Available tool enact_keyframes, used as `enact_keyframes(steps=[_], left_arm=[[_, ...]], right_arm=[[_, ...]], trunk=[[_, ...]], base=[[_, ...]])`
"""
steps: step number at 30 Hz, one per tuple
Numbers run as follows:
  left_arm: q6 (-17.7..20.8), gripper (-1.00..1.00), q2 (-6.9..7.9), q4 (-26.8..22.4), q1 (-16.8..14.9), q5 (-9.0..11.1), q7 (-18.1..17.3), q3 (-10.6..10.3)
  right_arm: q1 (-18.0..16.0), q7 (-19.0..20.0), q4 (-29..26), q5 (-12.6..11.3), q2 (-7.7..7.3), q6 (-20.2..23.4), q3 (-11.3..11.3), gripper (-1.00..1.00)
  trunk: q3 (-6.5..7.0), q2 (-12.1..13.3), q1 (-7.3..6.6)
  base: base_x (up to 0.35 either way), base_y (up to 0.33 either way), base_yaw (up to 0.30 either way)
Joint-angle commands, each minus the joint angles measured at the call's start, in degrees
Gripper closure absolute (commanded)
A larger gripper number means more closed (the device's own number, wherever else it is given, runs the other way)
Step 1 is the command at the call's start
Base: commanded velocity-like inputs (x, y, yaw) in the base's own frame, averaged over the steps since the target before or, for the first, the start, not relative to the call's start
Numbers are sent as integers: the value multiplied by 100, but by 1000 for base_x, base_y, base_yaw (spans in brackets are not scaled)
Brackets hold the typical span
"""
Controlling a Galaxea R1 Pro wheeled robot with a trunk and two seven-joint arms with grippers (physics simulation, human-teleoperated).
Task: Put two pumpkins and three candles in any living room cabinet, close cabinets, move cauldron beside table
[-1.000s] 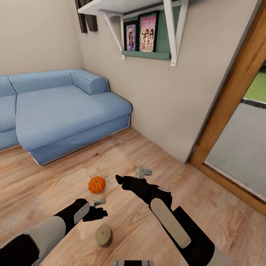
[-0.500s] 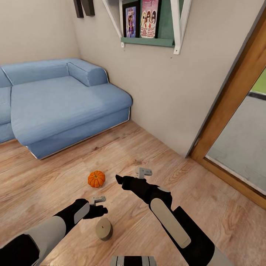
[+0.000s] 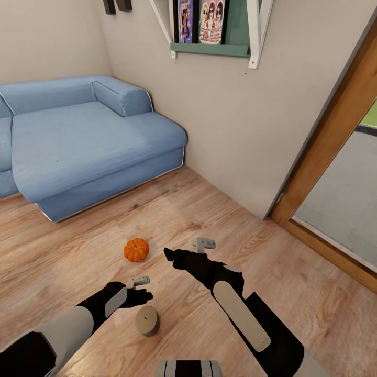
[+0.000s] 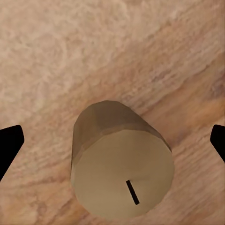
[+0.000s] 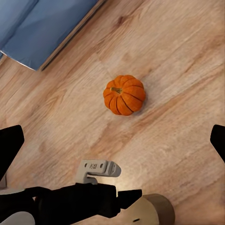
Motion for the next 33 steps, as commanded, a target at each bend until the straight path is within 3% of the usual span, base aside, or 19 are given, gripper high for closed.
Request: enact_keyframes(steps=[1, 8, 22, 25, 33], left_arm=[[19, -100, 6, -13, -2, 33, 16, -30], [30, -100, -3, -10, -2, 28, 1, -30], [117, -100, -165, 3, -2, 43, 36, -30], [119, -100, -180, 4, -2, 45, 51, -30], [112, -100, -187, 5, -2, 45, 60, -30]], right_arm=[[-5, -55, -7, -50, 1, 6, 4, -100], [-5, -55, -7, -50, 1, 6, 4, -100], [-5, -55, -7, -50, 0, 6, 4, -100], [-5, -55, -7, -50, 1, 6, 4, -100], [-5, -55, -7, -50, -3, 6, 4, -100]], trunk=[[-5, -2, -1], [-137, -10, 14], [-182, -13, 20], [-248, -17, 27], [-248, -17, 27]], base=[[0, 0, 0], [0, 0, 0], [0, 0, 0], [0, 0, 0], [0, 0, 0]])
